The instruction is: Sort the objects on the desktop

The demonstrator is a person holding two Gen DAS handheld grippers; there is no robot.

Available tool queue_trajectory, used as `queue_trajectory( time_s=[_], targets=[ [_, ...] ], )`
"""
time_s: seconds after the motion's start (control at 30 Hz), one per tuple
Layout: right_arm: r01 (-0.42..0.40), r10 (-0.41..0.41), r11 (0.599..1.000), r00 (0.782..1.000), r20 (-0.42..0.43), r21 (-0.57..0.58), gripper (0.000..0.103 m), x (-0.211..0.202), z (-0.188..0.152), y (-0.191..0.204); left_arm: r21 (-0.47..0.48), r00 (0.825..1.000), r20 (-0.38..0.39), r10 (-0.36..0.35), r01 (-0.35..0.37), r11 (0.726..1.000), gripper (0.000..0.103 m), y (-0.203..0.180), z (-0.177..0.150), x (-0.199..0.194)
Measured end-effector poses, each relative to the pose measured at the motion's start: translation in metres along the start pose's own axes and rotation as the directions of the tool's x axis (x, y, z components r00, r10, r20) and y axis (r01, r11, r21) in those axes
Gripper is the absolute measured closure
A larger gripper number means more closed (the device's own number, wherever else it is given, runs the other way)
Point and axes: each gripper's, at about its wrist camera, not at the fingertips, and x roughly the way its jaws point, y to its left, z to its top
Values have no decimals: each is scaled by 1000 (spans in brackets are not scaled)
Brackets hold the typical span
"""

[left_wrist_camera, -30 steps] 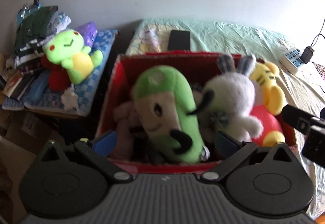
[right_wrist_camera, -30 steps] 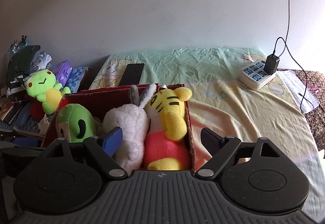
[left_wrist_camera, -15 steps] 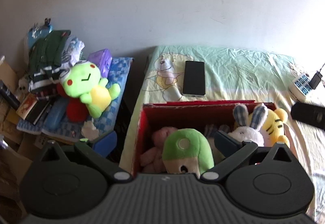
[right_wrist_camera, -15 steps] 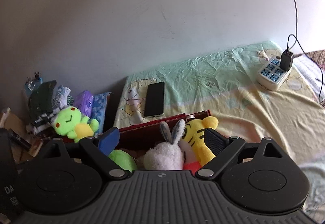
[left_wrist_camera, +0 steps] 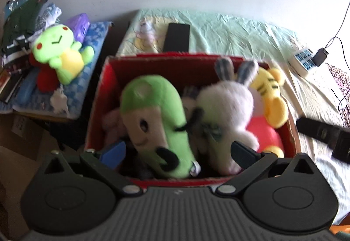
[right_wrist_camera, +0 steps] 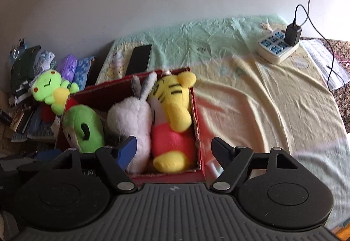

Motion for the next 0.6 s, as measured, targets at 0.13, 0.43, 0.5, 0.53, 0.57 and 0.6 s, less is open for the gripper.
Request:
queue_trajectory(
  time_s=[0.13,0.43,0.5,0.53,0.57,0.6],
  targets=[
    [14,-15,1000,999,-47,-15,27,-4,-10,-11,38,1000,-11,-4,5,999,1,-11,-13,2],
    [35,-35,999,991,-128,-7,27,4,-14,-16,110,998,-67,-17,24,994,1,-15,-21,13],
    [52,-54,998,989,-140,-17,27,4,-15,-16,140,998,-67,-15,24,990,1,-17,-24,14],
    [60,-62,998,988,-144,-18,27,5,-15,-16,149,997,-71,-16,26,989,1,-18,-26,15],
    [64,-66,998,987,-148,-17,27,5,-15,-16,149,997,-78,-20,32,988,1,-18,-28,17],
    [65,-66,998,986,-156,-15,27,6,-16,-17,142,996,-88,-28,40,989,1,-17,-29,19]
  ],
)
